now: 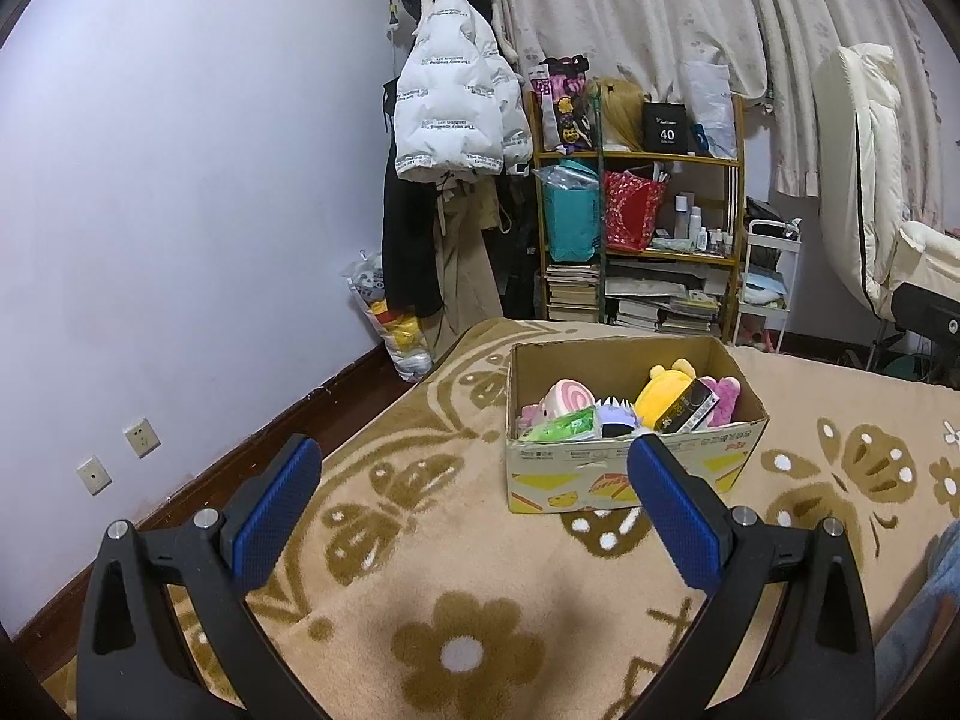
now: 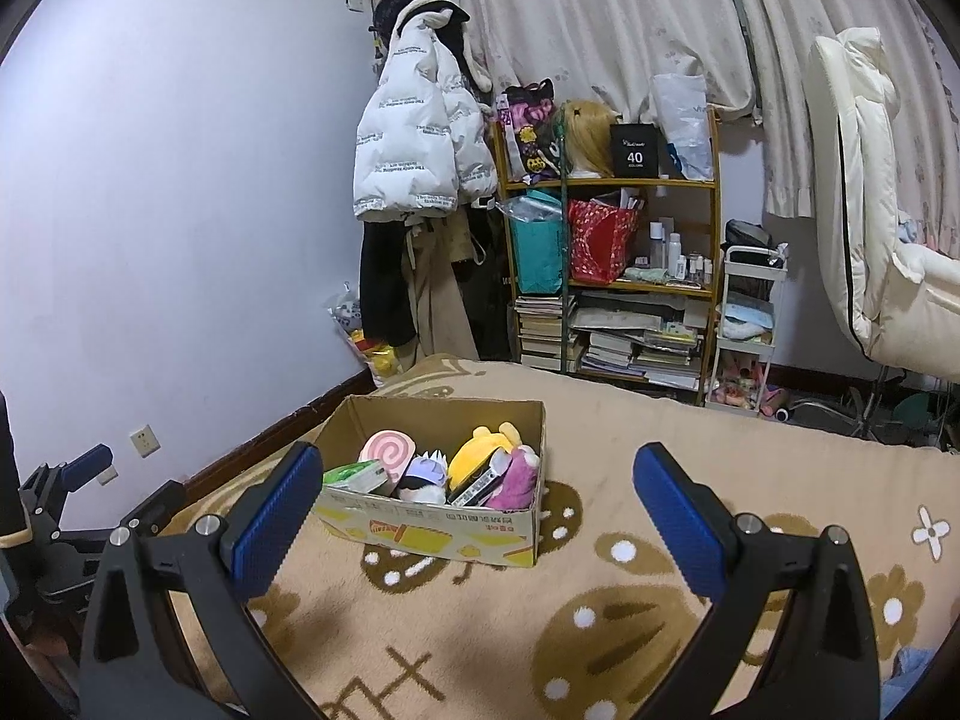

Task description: Organize soft objects

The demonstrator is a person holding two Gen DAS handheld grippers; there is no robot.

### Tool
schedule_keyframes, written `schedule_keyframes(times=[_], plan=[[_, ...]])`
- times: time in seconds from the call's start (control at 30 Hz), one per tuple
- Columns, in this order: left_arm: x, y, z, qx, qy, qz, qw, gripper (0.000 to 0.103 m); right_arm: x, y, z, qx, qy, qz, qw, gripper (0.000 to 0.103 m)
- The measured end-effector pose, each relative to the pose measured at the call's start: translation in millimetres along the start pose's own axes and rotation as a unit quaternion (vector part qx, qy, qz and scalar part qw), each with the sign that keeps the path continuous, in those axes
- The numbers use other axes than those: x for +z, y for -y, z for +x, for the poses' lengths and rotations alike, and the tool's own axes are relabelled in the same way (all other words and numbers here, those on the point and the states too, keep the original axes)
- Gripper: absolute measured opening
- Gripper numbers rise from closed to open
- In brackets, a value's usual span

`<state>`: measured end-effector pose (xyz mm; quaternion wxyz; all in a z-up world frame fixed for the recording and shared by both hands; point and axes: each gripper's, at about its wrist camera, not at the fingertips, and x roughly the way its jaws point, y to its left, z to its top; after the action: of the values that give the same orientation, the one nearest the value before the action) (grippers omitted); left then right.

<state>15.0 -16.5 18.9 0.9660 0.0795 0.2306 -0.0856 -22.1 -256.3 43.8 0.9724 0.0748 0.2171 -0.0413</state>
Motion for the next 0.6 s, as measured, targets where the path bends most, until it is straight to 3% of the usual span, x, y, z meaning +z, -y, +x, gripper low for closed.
schedule_keyframes(times=[0.6], plan=[[-0.6, 0.8, -0.2, 0.001, -0.001, -0.001, 1.0000, 0.101, -3.4, 2.6, -0.5, -0.006, -0.003, 0.002, 1.000, 0.103]])
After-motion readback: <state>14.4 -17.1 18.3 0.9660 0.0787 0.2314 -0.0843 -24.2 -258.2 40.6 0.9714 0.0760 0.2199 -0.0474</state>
